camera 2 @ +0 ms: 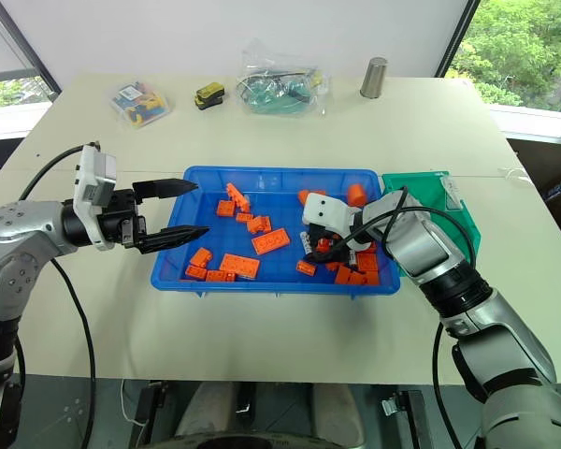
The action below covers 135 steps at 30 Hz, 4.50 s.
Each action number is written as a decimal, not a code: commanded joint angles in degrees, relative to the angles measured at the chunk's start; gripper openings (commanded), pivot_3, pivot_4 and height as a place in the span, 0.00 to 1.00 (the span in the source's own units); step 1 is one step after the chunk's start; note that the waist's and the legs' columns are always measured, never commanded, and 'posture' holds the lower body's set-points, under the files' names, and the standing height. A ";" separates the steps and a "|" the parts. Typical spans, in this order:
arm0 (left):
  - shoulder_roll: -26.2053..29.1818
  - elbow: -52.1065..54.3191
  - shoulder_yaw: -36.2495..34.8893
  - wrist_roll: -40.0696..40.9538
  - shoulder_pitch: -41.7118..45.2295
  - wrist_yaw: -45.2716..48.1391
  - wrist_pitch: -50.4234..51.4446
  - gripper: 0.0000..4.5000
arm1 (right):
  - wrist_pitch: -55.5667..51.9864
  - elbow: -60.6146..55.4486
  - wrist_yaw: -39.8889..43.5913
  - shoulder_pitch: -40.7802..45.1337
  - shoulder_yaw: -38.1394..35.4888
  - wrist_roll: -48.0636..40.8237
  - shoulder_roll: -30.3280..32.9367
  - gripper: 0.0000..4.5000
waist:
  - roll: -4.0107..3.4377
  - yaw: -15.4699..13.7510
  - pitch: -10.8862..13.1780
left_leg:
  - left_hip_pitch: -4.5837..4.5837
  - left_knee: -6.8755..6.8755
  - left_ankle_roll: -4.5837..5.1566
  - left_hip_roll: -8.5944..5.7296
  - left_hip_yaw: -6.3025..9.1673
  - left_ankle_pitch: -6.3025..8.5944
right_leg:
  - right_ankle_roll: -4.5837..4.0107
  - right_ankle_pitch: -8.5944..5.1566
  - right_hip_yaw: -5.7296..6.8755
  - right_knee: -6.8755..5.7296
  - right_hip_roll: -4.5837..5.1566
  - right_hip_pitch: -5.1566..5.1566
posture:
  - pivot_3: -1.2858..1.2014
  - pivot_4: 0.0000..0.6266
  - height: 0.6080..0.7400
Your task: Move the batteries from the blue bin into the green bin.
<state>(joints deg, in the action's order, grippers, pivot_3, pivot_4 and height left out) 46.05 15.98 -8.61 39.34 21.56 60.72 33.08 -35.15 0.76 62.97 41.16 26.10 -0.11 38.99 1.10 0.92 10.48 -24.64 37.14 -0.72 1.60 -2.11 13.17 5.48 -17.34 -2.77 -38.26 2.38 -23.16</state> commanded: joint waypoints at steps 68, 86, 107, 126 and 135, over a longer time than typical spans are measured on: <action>-2.85 -5.45 4.05 -3.20 6.56 4.55 -2.90 1.00 | -21.12 -7.32 -11.74 -12.45 -35.22 -14.31 18.36 0.57 | 0.00 0.02 0.00 | 0.01 -0.01 0.02 0.00 -0.06 0.01 | 0.01 0.00 -0.07 0.01 -0.03 0.01 | 0.52 0.24 1.00; -1.74 -1.21 2.18 -2.12 3.28 2.33 -2.13 1.00 | 5.77 -8.11 10.79 -2.87 -8.75 -6.67 23.27 0.67 | 0.00 -0.01 0.00 | 0.01 0.06 0.04 0.00 -0.05 0.02 | 0.01 0.00 -0.04 0.04 0.01 0.04 | 0.52 0.24 1.00; -0.57 2.19 -1.04 -0.65 -0.26 -1.05 -0.81 1.00 | 15.86 4.05 17.83 3.54 -1.76 5.21 13.21 0.95 | 0.00 -0.12 0.00 | 0.03 0.06 0.03 -0.01 -0.04 0.02 | 0.01 0.00 -0.02 -0.01 0.04 0.04 | 0.52 0.24 1.00; -1.49 2.07 4.29 0.14 3.26 3.63 -0.30 1.00 | 10.85 1.90 15.92 -0.08 -1.25 7.45 11.44 0.95 | 0.01 -0.10 0.00 | 0.05 0.08 0.04 -0.01 -0.02 0.02 | 0.01 0.00 -0.02 -0.02 -0.01 0.07 | 0.52 0.24 1.00; -1.59 0.78 4.33 -0.62 4.45 4.43 -0.58 1.00 | 11.81 2.59 15.75 -0.73 -1.82 7.79 11.85 0.95 | 0.02 -0.10 -0.01 | 0.21 0.08 0.03 -0.01 0.00 0.02 | 0.01 0.00 0.01 0.02 -0.01 0.27 | 0.52 0.24 1.00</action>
<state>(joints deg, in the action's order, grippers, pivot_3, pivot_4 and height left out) 44.10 16.21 -3.55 38.46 25.16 64.81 33.19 -23.42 2.71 78.98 41.01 24.96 7.31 50.63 1.12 0.82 10.47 -24.43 37.22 -0.69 1.59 -2.10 13.19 5.49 -17.35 -2.76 -38.25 2.37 -22.89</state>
